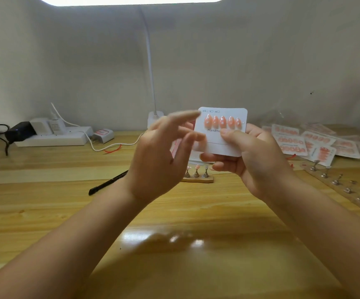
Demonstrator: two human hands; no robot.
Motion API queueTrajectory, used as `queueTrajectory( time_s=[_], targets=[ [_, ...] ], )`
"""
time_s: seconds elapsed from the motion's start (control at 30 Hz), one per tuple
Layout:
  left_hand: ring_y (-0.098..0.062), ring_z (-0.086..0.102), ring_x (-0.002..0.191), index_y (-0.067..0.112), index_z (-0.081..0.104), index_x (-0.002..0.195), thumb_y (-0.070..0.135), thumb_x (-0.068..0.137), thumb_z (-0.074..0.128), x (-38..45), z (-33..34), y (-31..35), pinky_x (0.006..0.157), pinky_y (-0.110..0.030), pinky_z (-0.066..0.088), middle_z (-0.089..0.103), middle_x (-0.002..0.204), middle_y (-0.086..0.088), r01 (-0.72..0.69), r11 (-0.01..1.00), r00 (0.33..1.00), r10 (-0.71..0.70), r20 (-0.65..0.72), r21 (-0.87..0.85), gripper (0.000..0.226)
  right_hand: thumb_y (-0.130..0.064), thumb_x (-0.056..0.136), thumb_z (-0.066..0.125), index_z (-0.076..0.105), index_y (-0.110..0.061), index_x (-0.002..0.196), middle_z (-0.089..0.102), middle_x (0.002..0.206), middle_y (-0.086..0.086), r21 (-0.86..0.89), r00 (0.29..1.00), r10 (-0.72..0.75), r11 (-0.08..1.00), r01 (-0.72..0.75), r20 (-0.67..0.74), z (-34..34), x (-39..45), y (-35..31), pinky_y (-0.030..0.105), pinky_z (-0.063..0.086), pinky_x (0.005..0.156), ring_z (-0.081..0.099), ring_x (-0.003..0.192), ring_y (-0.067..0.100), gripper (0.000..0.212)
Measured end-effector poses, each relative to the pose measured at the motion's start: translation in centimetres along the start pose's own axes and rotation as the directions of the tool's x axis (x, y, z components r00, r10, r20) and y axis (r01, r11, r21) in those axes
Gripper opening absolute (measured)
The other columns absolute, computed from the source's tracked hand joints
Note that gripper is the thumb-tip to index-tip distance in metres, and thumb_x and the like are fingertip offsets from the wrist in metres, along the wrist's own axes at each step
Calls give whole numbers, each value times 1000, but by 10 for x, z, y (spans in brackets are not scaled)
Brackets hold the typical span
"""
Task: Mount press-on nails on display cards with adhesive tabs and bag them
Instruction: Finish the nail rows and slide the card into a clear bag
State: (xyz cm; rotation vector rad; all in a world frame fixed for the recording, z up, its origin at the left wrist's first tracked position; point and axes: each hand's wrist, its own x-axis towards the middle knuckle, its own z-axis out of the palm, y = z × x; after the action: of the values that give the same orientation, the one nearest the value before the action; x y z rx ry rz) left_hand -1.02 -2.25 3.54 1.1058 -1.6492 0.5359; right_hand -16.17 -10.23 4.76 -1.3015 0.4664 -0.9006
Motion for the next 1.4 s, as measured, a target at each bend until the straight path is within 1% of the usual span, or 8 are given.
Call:
queueTrajectory(
  time_s=[0.13, 0.47, 0.6, 0.7, 0.77, 0.83, 1.23, 1.4],
  targets=[
    [-13, 65, 103, 6, 46, 124, 5, 90, 57, 3, 0, 4, 89, -43, 54, 67, 107, -1, 333, 914, 931, -357, -71, -234, 36, -15, 96, 54, 63, -14, 103, 75, 80, 6, -3, 999, 18, 1000, -18, -28, -2, 2, -2, 25, 50, 43, 72, 69, 33, 10],
    [-27, 69, 91, 6, 52, 118, 15, 85, 72, -2, 3, 2, 80, -52, 53, 62, 101, 5, -50, 995, 999, 51, -13, 82, 39, -13, 95, 53, 60, -12, 107, 73, 75, 5, -7, 1000, 6, 1000, -6, 7, -1, 1, -4, 23, 45, 41, 71, 64, 29, 14],
    [-16, 67, 99, 5, 49, 122, 17, 89, 68, -1, 4, 8, 86, -42, 55, 65, 111, -2, 205, 972, 975, -214, -64, -114, 40, -12, 96, 54, 62, -13, 104, 74, 78, 6, 4, 1000, -1, 1000, 1, 4, -1, 1, -4, 23, 45, 40, 71, 64, 29, 12],
    [-14, 67, 99, 11, 44, 130, 31, 75, 78, 7, 1, 16, 85, -30, 56, 65, 112, -3, 627, 636, 747, -655, 114, -450, 68, -13, 96, 53, 63, -16, 101, 75, 81, 7, -19, 1000, -23, 1000, 23, 19, 0, 0, -4, 22, 46, 41, 70, 63, 27, 12],
    [-25, 71, 93, 14, 43, 132, 29, 64, 78, 9, 2, 15, 80, -33, 58, 70, 99, -6, 739, 338, 587, -748, 310, -583, 78, -14, 96, 53, 64, -18, 97, 75, 80, 7, -36, 999, -38, 999, 39, 29, 1, -1, -4, 22, 46, 41, 70, 62, 26, 12],
    [-29, 73, 84, 17, 47, 126, 23, 62, 77, 10, 3, 14, 72, -30, 59, 73, 84, -6, 751, 258, 552, -750, 364, -607, 71, -14, 96, 53, 65, -19, 96, 75, 79, 6, -53, 998, -46, 997, 48, 35, 1, -1, -4, 22, 46, 41, 70, 61, 24, 13],
    [-19, 69, 61, 17, 52, 112, -2, 80, 72, 11, 0, 5, 56, -24, 56, 71, 70, -6, 809, 314, 530, -755, 386, -497, 42, -13, 97, 53, 63, -13, 102, 74, 77, 8, -65, 997, 16, 998, -11, 69, 2, -1, 4, 23, 48, 43, 68, 60, 24, 11],
    [-21, 71, 66, 15, 49, 121, 14, 78, 77, 17, -8, 1, 59, -28, 58, 73, 76, -9, 868, 381, 490, -755, 435, -317, 52, -13, 98, 53, 62, -15, 103, 75, 78, 4, -130, 995, 65, 990, -56, 71, -1, -1, 6, 23, 51, 45, 69, 61, 21, 11]
  ],
)
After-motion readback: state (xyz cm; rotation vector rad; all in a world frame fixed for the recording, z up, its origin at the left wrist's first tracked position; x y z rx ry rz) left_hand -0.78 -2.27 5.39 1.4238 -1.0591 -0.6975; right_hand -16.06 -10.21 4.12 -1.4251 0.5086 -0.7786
